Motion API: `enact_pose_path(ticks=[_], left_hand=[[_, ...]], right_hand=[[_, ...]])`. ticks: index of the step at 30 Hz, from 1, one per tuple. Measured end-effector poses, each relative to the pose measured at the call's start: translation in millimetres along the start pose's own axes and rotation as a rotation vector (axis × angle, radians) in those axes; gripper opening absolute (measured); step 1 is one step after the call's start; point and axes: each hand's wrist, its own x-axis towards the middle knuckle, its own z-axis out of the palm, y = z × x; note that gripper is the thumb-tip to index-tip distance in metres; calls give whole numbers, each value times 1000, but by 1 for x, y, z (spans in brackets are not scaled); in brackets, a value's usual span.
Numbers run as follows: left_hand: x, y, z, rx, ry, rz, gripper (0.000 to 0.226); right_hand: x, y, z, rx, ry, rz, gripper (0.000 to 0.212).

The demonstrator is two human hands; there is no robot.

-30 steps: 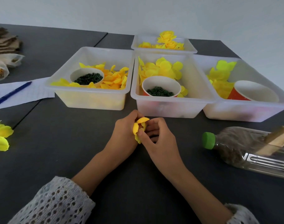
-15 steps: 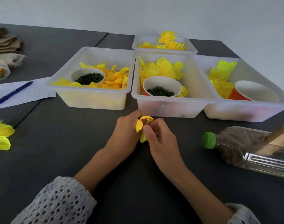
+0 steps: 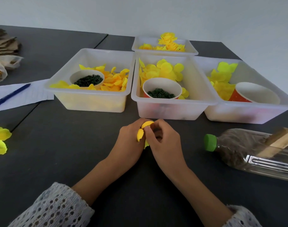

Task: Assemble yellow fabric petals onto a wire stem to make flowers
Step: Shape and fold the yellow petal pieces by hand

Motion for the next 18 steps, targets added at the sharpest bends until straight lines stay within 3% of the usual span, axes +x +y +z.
enact_pose_path(ticks=[7,18], left_hand=[[7,9,3,274,-144,-102,30],[4,0,4,194,47,-7,11]], right_hand=[[-1,1,0,-285,68,-181,10],[-4,-3,4,-306,49,-182,6]])
